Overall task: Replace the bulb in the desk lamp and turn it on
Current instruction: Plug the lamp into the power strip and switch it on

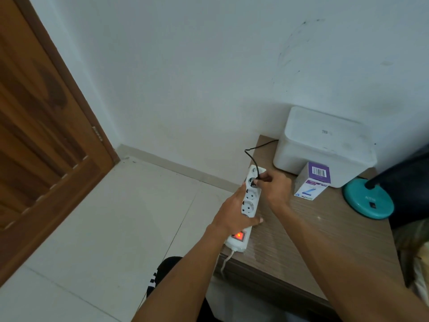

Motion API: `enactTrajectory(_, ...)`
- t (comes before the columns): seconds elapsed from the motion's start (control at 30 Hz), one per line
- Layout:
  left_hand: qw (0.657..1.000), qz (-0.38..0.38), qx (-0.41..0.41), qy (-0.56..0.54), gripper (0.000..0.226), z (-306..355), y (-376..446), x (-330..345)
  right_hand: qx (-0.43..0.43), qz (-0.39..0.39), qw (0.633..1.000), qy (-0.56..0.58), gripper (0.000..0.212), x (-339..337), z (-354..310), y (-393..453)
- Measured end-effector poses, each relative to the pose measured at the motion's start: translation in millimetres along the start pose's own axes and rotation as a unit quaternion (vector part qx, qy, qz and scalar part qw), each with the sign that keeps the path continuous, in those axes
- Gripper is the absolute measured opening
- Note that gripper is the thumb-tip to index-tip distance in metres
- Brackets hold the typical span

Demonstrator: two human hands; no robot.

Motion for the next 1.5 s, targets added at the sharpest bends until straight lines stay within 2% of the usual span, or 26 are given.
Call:
enactTrajectory(0.13, 1.000, 0.000, 0.001, 0.003, 0.109, 1, -1, 1, -0.033, 0.010, 0.998, -0.056, 0.010, 8, 2, -2)
enactTrajectory(1.03, 0.999, 0.002, -0.019, 0.035, 0.108, -2, 1, 3, -0.034, 0.007, 0.998, -0.048, 0.015, 12, 15, 1)
enactTrajectory(1.23, 0.998, -0.002, -0.038, 0.052, 0.103, 4, -2, 1, -0.036, -0.015, 0.997, -0.073, 0.019, 7, 10, 0)
enactTrajectory(1.3, 0.996, 0.001, -0.031, 0.088, 0.105, 7, -4, 1, -0.043, -0.022, 0.995, -0.089, 0.024, 2, 12, -5)
enactTrajectory(1.37, 0.983, 0.005, -0.008, 0.182, 0.109, 11, -6, 2, -0.042, -0.025, 0.993, -0.106, 0.027, -7, 21, -15)
enactTrajectory(1.5, 0.923, 0.021, 0.111, 0.368, 0.089, 26, -12, 5, -0.010, -0.035, 0.989, -0.143, 0.031, -34, 56, -38)
Point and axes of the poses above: each hand's wrist, its own y-axis towards the middle knuckle, its own x-axis out of the palm, z = x × y, the point moved 1 cm from there along y, towards the middle knuckle, and after that the axes turned 6 degrees about -z, right-handed, at the moved point
